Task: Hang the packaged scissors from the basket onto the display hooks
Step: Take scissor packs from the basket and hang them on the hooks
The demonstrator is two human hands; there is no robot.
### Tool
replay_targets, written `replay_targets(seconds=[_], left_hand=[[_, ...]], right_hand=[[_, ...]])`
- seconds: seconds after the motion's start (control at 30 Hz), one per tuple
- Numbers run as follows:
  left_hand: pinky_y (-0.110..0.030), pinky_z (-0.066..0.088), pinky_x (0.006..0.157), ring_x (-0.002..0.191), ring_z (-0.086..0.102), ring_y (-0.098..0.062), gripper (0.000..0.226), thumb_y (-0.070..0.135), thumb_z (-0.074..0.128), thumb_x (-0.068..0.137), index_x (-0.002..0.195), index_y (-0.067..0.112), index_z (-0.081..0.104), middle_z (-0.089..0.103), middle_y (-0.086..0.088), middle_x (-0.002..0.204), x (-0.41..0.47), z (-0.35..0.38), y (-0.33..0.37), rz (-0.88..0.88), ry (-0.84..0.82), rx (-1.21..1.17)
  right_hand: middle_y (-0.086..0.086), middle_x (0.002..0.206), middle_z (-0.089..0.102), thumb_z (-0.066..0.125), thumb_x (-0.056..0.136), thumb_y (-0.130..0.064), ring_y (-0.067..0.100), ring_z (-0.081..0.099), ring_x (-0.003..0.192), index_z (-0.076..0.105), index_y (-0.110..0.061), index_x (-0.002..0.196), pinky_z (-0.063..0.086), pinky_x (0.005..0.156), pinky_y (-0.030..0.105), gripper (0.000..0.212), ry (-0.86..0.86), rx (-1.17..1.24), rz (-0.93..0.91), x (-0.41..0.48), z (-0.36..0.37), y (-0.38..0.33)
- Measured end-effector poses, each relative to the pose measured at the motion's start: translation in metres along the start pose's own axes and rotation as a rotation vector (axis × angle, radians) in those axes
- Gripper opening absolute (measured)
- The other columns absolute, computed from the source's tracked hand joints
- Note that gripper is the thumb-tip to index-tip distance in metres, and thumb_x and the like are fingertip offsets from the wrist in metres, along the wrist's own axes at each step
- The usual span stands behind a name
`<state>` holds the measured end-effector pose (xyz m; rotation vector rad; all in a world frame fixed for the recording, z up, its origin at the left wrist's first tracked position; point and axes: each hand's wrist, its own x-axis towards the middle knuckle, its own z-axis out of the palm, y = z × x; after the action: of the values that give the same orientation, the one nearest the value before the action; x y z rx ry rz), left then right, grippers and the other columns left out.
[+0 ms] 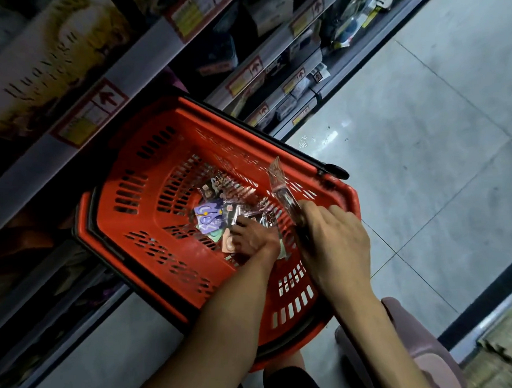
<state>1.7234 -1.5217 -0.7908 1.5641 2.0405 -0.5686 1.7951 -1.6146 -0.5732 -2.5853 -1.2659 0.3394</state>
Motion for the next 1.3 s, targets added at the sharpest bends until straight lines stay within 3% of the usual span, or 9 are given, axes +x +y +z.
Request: replay_targets(seconds=[0.17,0.3,0.53,0.63,0.77,0.9,1.03,1.13,1.3], left_hand=[[-0.050,0.047,0.101,0.131,0.042,-0.039,0.063,0.017,0.065,0.093,0.148,0.017,0.035,0.032,-0.018,0.150,-0.015,0.010,0.011,-0.049,0.080,-0.156],[-0.049,0.048,0.100,0.126,0.048,-0.041,0.058,0.012,0.053,0.097,0.152,0.019,0.034,0.042,-0.022,0.142,-0.013,0.017,0.009,-0.036,0.082,-0.127],[-0.042,0.044,0.099,0.120,0.066,-0.034,0.051,0.035,0.074,0.089,0.130,0.019,0.048,0.069,-0.015,0.129,-0.003,0.007,-0.008,-0.028,0.050,-0.246],[-0.040,0.054,0.090,0.109,0.071,-0.037,0.034,0.025,0.077,0.086,0.117,0.015,0.069,0.075,-0.017,0.116,0.001,-0.001,-0.028,-0.014,-0.040,-0.383],[-0.039,0.057,0.086,0.099,0.073,-0.038,0.030,0.016,0.083,0.083,0.111,0.008,0.076,0.078,-0.020,0.107,-0.005,-0.050,-0.042,0.051,-0.055,-0.597],[-0.033,0.057,0.082,0.088,0.072,-0.023,0.021,-0.005,0.082,0.083,0.101,0.003,0.075,0.077,-0.013,0.094,-0.029,-0.118,-0.050,0.213,-0.180,-0.772],[-0.015,0.055,0.059,0.061,0.072,-0.005,0.023,-0.008,0.078,0.085,0.087,0.015,0.073,0.077,0.007,0.074,-0.061,-0.182,-0.061,0.329,-0.285,-0.843],[-0.020,0.058,0.062,0.070,0.075,-0.015,0.019,-0.004,0.081,0.084,0.093,0.012,0.075,0.079,0.003,0.077,-0.082,-0.220,-0.067,0.378,-0.322,-0.883],[-0.040,0.063,0.079,0.086,0.079,-0.030,0.026,0.003,0.085,0.083,0.106,0.009,0.075,0.082,-0.007,0.092,-0.120,-0.270,-0.070,0.467,-0.330,-0.970]], right_hand=[[-0.004,0.083,0.064,0.074,0.086,-0.021,0.024,0.052,0.075,0.059,-0.021,0.101,0.042,0.065,0.039,0.022,0.009,-0.018,-0.004,-0.003,0.001,0.001],[-0.001,0.082,0.064,0.076,0.085,-0.020,0.026,0.054,0.075,0.061,-0.018,0.102,0.045,0.065,0.040,0.023,0.035,0.000,-0.001,-0.004,0.002,0.003],[-0.003,0.084,0.064,0.078,0.081,-0.019,0.024,0.053,0.076,0.061,-0.019,0.110,0.042,0.066,0.038,0.033,0.036,-0.011,-0.007,-0.003,0.003,0.003],[-0.006,0.086,0.063,0.075,0.083,-0.018,0.023,0.053,0.077,0.060,-0.021,0.111,0.040,0.067,0.038,0.032,-0.004,-0.001,-0.007,-0.006,0.011,0.004],[-0.007,0.085,0.062,0.070,0.091,-0.027,0.022,0.054,0.077,0.060,-0.022,0.110,0.042,0.067,0.038,0.022,0.033,0.091,-0.019,-0.007,0.003,0.004],[-0.007,0.085,0.060,0.063,0.094,-0.032,0.023,0.055,0.077,0.057,-0.022,0.111,0.041,0.066,0.036,0.021,0.063,0.135,-0.011,-0.006,-0.006,0.001],[-0.008,0.088,0.062,0.050,0.101,-0.038,0.019,0.059,0.078,0.055,-0.027,0.110,0.046,0.067,0.036,0.015,0.043,0.208,0.012,-0.005,-0.020,-0.006],[-0.013,0.093,0.065,0.058,0.098,-0.035,0.016,0.063,0.082,0.053,-0.033,0.104,0.047,0.065,0.033,0.008,0.015,0.351,0.117,-0.006,-0.036,-0.012],[-0.023,0.106,0.066,0.070,0.095,-0.019,-0.003,0.063,0.096,0.060,-0.045,0.111,0.048,0.078,0.017,0.032,0.160,0.687,0.295,-0.026,-0.089,-0.045]])
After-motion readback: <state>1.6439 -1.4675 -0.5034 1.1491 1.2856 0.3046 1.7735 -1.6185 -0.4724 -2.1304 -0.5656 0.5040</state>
